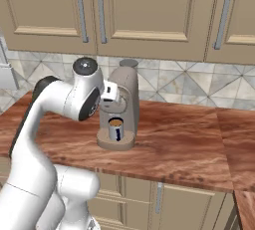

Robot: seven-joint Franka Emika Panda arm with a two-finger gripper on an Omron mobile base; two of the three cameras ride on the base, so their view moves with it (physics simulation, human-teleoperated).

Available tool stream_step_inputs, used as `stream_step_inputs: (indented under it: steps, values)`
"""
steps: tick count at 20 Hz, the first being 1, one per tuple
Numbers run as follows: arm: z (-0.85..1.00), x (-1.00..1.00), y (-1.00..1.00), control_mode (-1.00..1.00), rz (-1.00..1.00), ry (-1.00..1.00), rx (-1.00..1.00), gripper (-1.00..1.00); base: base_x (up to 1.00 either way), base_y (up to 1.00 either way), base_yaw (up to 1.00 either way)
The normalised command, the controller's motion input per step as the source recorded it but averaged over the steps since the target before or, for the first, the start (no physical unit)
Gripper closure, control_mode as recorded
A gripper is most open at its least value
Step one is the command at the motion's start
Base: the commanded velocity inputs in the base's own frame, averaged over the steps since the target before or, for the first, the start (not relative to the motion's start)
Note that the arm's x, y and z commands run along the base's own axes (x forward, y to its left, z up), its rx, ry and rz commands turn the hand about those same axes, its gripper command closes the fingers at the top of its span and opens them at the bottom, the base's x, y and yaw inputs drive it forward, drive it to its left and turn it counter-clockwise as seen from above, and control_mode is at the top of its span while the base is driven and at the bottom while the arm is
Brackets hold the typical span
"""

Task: Pick up the brewed coffee from the coffee machine and place it next to the breakfast plate on the dining counter.

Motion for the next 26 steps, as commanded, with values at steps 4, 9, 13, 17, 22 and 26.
stream_step_inputs:
  steps: [4,9,13,17,22,26]
  values:
    - [-0.49,-0.01,-0.62,-1.0,0.17,-0.11,0.03,-1.0,0.0,0.0,0.0]
    - [-0.56,0.04,-0.39,-1.0,0.19,-0.06,0.02,-1.0,0.0,0.0,0.0]
    - [-0.43,0.2,-0.21,-1.0,0.19,-0.08,0.05,-1.0,0.0,0.0,0.0]
    - [-0.37,0.27,-0.05,-1.0,0.21,-0.09,0.04,-1.0,0.0,0.0,0.0]
    - [-0.37,0.37,0.0,-1.0,0.25,-0.05,0.01,-1.0,0.0,0.0,0.0]
    - [-0.35,0.37,0.0,-1.0,0.25,-0.03,0.0,-1.0,0.0,0.0,0.0]
